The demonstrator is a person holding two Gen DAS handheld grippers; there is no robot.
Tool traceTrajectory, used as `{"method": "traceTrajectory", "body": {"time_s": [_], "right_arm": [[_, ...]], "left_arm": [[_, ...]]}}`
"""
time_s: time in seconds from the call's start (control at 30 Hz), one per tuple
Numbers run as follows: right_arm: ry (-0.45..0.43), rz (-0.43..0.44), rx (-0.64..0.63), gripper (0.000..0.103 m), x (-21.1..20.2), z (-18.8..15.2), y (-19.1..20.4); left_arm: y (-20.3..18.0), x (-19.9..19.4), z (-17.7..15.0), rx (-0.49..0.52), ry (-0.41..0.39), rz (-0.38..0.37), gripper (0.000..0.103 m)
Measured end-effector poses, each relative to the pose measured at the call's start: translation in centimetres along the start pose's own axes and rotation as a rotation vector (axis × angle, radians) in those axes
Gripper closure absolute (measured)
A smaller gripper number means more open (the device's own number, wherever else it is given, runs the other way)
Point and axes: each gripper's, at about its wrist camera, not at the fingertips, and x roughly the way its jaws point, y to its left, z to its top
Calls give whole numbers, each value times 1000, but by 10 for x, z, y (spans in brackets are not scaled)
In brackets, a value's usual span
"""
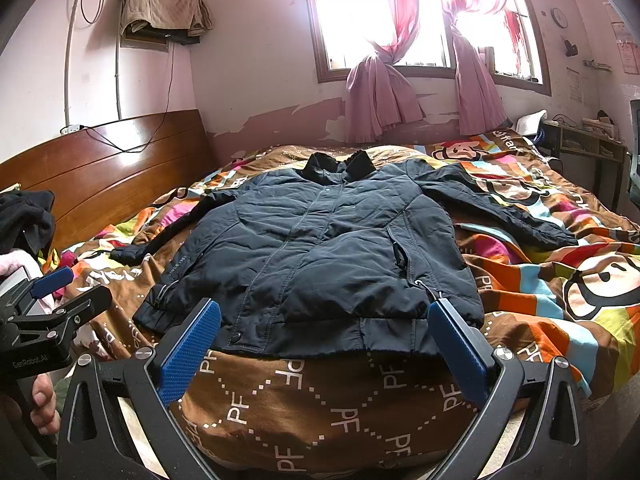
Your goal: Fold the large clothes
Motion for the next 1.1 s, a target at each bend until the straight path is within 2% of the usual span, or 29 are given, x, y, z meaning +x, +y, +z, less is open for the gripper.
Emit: {"method": "traceTrajectory", "body": {"time_s": [1.1], "right_arm": [[6, 2, 3, 1, 2, -1, 0]], "left_arm": [[-1, 0, -1, 1, 2, 6, 0]]}}
